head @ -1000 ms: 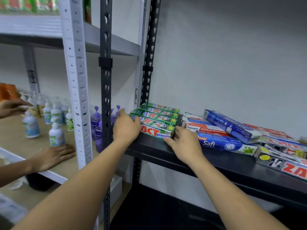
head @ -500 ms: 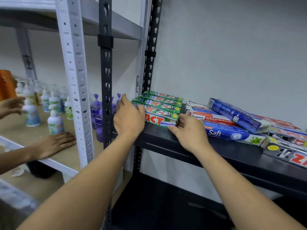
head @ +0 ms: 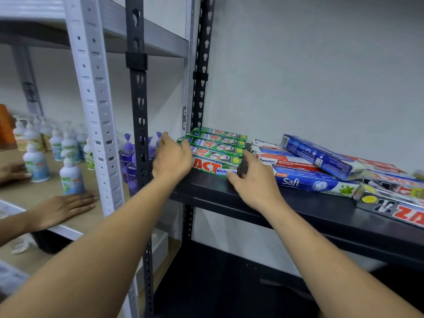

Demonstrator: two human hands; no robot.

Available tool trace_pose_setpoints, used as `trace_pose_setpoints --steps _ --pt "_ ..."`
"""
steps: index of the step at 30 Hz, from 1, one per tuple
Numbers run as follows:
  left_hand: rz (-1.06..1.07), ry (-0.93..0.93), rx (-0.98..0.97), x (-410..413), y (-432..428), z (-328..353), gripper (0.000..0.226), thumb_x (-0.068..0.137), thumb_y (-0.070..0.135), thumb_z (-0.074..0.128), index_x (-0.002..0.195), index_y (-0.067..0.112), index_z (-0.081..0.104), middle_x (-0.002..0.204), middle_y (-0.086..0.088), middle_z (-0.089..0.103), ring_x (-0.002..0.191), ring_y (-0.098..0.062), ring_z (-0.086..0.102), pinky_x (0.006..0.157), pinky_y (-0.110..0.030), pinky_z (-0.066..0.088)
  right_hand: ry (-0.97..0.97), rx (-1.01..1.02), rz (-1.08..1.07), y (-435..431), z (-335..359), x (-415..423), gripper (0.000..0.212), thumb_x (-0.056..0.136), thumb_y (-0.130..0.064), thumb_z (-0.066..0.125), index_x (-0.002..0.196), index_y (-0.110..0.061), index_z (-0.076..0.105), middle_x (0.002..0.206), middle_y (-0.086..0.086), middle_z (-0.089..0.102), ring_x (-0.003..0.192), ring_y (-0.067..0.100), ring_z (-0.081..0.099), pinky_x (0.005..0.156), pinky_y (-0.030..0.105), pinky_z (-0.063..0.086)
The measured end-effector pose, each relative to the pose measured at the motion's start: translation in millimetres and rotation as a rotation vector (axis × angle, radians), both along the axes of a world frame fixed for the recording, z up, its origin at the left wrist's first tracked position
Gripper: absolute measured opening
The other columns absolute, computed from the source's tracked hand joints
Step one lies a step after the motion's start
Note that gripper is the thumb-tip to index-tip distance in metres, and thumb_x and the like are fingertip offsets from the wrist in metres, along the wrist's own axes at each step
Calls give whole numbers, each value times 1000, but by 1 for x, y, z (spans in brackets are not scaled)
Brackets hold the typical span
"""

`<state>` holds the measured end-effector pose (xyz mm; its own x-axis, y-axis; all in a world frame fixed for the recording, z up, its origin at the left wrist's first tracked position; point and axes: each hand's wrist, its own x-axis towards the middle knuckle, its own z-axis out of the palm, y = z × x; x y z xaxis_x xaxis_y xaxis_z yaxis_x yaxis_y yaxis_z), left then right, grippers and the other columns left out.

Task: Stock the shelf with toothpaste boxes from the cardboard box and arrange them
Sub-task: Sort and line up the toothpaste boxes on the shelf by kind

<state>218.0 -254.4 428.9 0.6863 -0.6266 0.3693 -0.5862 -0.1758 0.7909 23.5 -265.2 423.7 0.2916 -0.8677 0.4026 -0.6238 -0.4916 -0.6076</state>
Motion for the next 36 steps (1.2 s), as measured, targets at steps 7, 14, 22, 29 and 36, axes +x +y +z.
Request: trace_pose_setpoints --steps 7,14,22,29,36 --pt "-137 160 23 22 -13 9 47 103 32 35 147 15 36 136 -13 54 104 -22 53 79 -32 39 128 40 50 1 5 6 66 100 -37 46 155 -22 13 133 1 55 97 10 43 86 36 46" --pt "-170 150 -15 26 -12 5 44 99 19 39 143 14 39 119 -8 56 97 -21 55 68 -31 43 164 76 60 -2 8 7 67 102 -36 44 157 -20 9 141 2 52 105 11 47 94 38 46" --pt "-166 124 -27 28 -10 3 43 98 18 40 140 13 41 122 -13 61 106 -28 60 84 -39 53 186 117 72 -4 11 7 68 102 -33 43 158 -22 5 141 0 51 101 12 47 92 36 45" --pt "-177 87 -28 26 -10 2 42 101 17 39 142 13 38 118 -8 60 99 -24 58 72 -32 43 213 128 89 -4 11 7 71 101 -34 43 157 -27 0 144 -5 47 99 11 47 86 35 47" --pt "-200 81 -37 26 -9 2 40 102 17 38 143 13 37 120 -5 55 92 -16 55 64 -27 42 231 97 67 -5 8 8 69 101 -33 44 157 -30 2 141 -5 49 101 12 50 89 39 50"
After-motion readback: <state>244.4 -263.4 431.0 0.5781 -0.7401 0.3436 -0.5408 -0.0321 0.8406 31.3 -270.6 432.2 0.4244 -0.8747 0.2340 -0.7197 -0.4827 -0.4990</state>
